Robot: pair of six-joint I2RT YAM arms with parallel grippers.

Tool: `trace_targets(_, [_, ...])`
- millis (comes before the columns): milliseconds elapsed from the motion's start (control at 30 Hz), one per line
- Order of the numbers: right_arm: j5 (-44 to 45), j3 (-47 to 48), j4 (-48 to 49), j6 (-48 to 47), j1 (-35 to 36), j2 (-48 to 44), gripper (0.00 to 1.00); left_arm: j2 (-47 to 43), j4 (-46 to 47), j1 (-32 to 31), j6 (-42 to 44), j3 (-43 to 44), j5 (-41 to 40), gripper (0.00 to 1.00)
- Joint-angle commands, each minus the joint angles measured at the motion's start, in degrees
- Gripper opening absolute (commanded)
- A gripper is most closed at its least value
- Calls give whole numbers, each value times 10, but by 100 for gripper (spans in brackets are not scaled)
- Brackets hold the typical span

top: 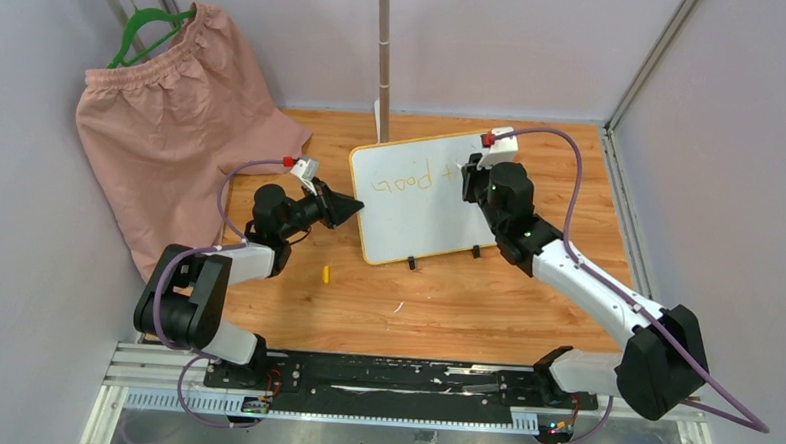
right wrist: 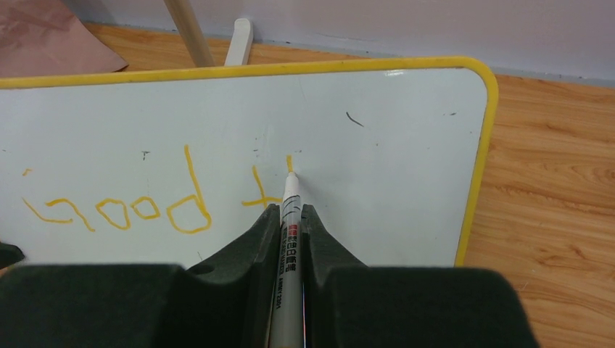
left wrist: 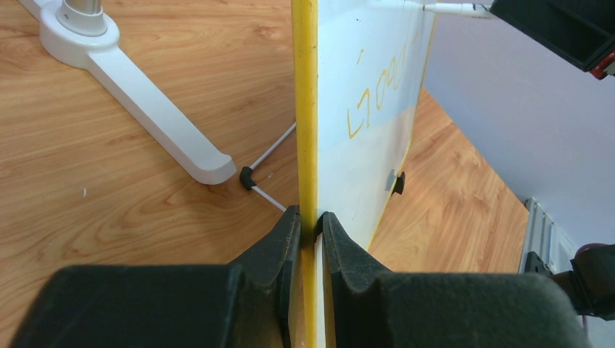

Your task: Write a sentence on the whiteboard

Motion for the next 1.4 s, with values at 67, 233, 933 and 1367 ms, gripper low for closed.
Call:
trace_targets(67, [3, -34, -1, 18, -8, -23, 0, -12, -3, -3, 13, 9, -2, 3])
trace_targets(233, [-2, -52, -6, 22, -7, -35, 0, -12, -3, -3, 13, 9, -2, 3])
trace_targets(933, [-12, -66, -22, 29, -7, -48, 0, -14, -3, -6, 13, 9, -2, 2])
trace_targets(1367, [-5, -20, -20, 14, -7, -22, 0, -13, -3, -8, 14, 9, -1, 1])
